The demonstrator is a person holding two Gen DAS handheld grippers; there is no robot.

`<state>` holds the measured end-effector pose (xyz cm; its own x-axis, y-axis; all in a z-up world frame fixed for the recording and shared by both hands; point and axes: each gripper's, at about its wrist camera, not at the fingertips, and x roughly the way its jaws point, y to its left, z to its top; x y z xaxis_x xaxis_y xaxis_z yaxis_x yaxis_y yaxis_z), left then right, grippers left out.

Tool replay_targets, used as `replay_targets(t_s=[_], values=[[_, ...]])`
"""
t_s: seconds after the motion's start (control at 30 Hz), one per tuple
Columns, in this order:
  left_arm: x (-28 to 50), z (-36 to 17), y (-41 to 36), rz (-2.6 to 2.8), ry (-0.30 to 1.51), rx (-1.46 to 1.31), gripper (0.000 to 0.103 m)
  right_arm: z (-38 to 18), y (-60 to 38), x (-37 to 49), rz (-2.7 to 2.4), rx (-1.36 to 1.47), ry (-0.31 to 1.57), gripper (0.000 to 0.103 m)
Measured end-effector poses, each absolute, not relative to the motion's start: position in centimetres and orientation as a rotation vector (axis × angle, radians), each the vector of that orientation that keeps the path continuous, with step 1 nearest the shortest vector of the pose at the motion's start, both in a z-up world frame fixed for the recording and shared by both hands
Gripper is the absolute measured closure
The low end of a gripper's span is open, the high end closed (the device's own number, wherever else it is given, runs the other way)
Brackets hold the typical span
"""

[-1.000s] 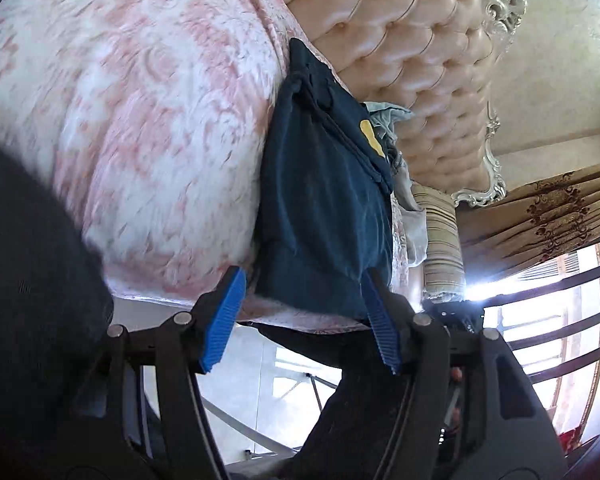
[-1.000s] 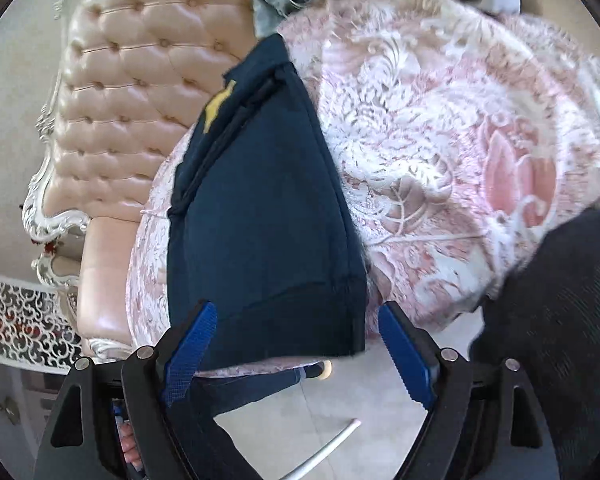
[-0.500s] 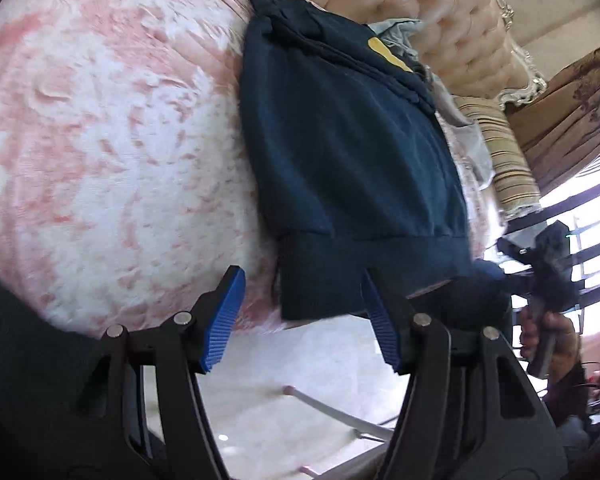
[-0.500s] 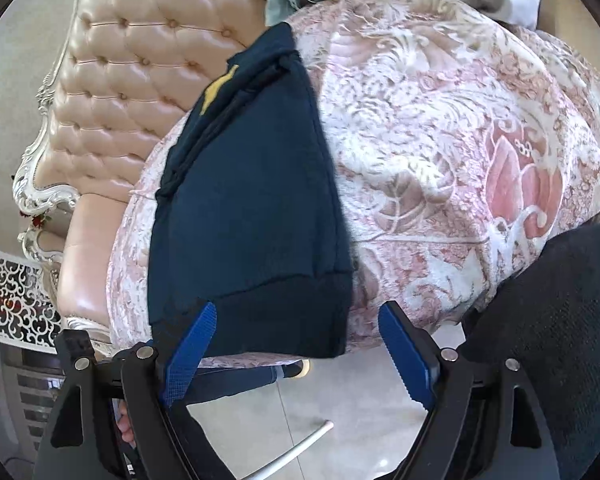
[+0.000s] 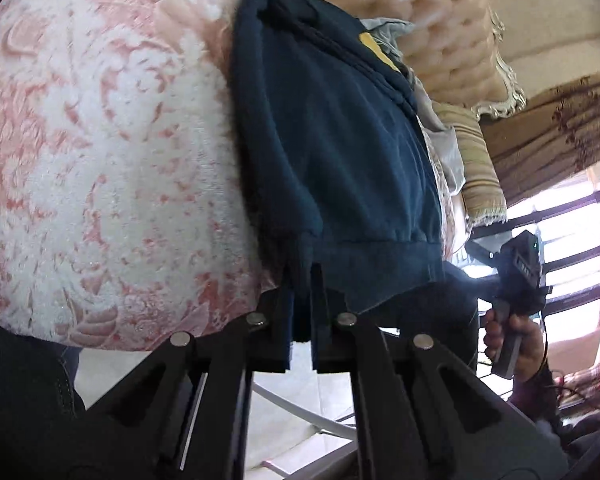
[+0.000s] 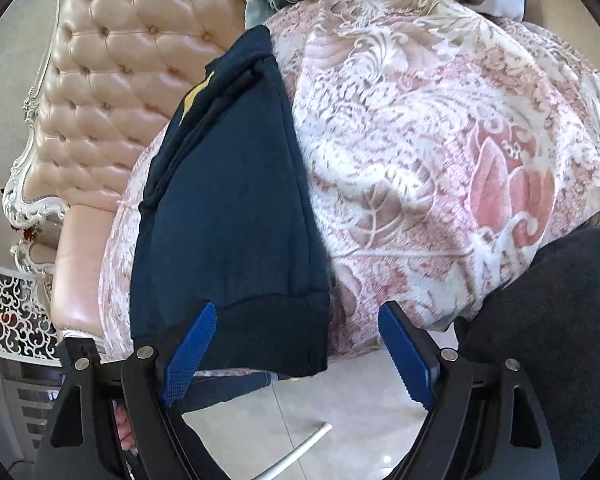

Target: Fold clothes

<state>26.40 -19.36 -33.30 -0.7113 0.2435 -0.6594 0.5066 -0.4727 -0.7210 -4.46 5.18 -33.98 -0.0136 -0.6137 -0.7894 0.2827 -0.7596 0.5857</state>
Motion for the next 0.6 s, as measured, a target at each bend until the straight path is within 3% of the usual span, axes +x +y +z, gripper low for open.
replay_targets(t_s=[0.23, 0.3, 0.33, 0.37, 0.4, 0.43, 0.5, 0.6], values=[[26.4, -33.8, -19.8, -2.296, 1.523, 1.109, 0.096, -34.8, 2.5, -2.7, -1.799, 1.632, -0.113, 0.019], [26.3, -34.0, -19.9, -2.29, 1.524, 1.114, 0.096, -35.1, 1.9, -2.2, -1.757, 1.63, -0.099, 0.023], [26.2, -34.1, -19.9, -2.287, 1.523, 1.117, 0.096, -35.2, 1.6, -2.1, -1.75, 1.631, -0.092, 0.029], [26.2, -34.1, -19.9, -2.286, 1.521, 1.119, 0.096, -35.3, 1.5, -2.1, -1.758, 1.631, -0.079, 0.045], [26.3, -34.2, -19.9, -2.285, 1.52, 1.121, 0.096, -35.4, 1.5, -2.2, -1.767, 1.638, -0.064, 0.054], [26.3, -34.2, -19.9, -2.284, 1.522, 1.121, 0.096, -35.4, 1.6, -2.3, -1.774, 1.645, -0.057, 0.058], [26.3, -34.2, -19.9, -2.283, 1.524, 1.123, 0.096, -35.5, 1.9, -2.6, -1.759, 1.649, -0.087, 0.087], [26.2, -33.9, -19.8, -2.294, 1.524, 1.13, 0.096, -34.9, 2.3, -2.6, -1.76, 1.634, -0.133, 0.093]])
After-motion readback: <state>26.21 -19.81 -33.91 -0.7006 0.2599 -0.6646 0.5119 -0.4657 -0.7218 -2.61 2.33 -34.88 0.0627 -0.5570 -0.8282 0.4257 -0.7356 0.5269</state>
